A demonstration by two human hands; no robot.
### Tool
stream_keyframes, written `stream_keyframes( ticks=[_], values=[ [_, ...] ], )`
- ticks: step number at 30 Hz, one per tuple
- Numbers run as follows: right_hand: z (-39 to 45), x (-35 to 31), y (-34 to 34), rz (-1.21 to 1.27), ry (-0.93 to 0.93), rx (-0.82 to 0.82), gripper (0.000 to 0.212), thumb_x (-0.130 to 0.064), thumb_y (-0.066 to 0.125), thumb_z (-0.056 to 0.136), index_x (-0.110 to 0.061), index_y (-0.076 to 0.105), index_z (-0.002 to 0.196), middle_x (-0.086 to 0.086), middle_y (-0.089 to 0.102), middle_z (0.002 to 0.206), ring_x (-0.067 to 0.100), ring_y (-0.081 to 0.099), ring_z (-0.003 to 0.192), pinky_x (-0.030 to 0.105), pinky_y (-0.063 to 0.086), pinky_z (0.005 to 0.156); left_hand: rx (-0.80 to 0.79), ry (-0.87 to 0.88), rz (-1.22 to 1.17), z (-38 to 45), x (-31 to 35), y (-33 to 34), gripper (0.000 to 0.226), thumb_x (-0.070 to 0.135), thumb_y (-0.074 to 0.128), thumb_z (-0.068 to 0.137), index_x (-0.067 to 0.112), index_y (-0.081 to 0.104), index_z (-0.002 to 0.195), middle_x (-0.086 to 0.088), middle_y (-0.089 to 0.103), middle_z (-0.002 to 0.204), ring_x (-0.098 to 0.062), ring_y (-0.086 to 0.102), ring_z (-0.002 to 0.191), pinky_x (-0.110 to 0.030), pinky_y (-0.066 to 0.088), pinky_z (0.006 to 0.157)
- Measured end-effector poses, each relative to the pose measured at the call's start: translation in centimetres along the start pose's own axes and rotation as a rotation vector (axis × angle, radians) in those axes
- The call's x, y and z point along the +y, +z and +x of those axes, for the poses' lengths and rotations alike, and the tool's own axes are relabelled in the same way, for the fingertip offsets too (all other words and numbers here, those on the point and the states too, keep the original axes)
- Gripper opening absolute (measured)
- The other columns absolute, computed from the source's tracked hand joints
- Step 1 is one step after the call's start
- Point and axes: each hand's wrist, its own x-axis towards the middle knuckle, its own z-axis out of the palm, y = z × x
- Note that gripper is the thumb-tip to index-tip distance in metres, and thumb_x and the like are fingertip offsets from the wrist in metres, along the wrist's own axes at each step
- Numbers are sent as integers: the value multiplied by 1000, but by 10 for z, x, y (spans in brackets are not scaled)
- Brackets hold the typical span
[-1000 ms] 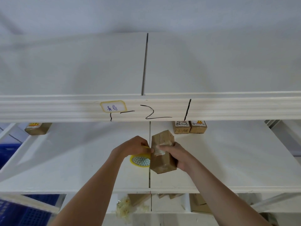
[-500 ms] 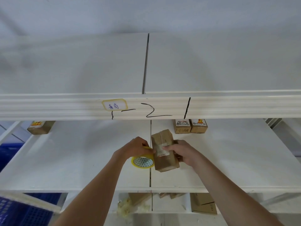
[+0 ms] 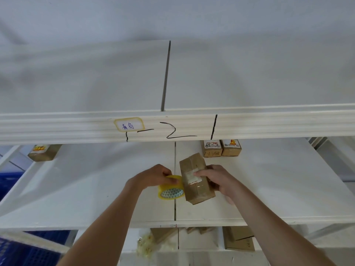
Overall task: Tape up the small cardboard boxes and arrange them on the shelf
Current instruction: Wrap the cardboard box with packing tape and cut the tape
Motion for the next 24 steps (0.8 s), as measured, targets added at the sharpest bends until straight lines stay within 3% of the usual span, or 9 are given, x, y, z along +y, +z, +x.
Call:
stream_keyframes(
  ticks=[6, 11, 15, 20, 24],
  values=[
    [-1, 1, -2, 4, -14, 14, 47, -19, 92, 69, -12, 70, 109, 4, 79, 86, 21, 77, 78, 30, 59, 58, -5, -21, 64, 3, 2, 1, 28, 58, 74, 81, 30, 71, 77, 5, 70, 85, -13, 67, 83, -23, 50, 71],
    [-2, -5, -9, 29, -43, -4, 51, -18, 92, 68, -15, 67, 113, 6, 79, 95, 22, 77, 84, 32, 61, 61, 39, -96, 107, 5, -2, 5, 54, 74, 70, 67, 23, 75, 83, 6, 70, 79, -12, 68, 77, -27, 55, 71],
    [-5, -8, -17, 63, -58, -53, 42, -18, 88, 74, -14, 72, 113, 5, 79, 95, 20, 77, 83, 32, 60, 64, 43, -75, -15, 4, 1, 2, 65, 78, 68, 64, 15, 75, 81, 5, 62, 69, -11, 61, 69, -26, 45, 65],
    [-7, -15, -29, 79, -74, -72, 39, -17, 85, 78, -15, 74, 114, 7, 79, 101, 25, 75, 96, 37, 62, 75, -15, -25, -120, 4, 1, -2, 46, 64, 70, 83, 18, 76, 84, 0, 67, 83, -14, 63, 83, -26, 47, 76],
    [-6, -11, -31, 87, -57, -77, 40, -18, 85, 79, -14, 73, 117, 9, 78, 104, 28, 73, 102, 41, 61, 84, -8, -41, -40, 6, 7, -4, 43, 64, 69, 79, 21, 75, 80, 2, 64, 77, -14, 61, 77, -28, 46, 73]
  ],
)
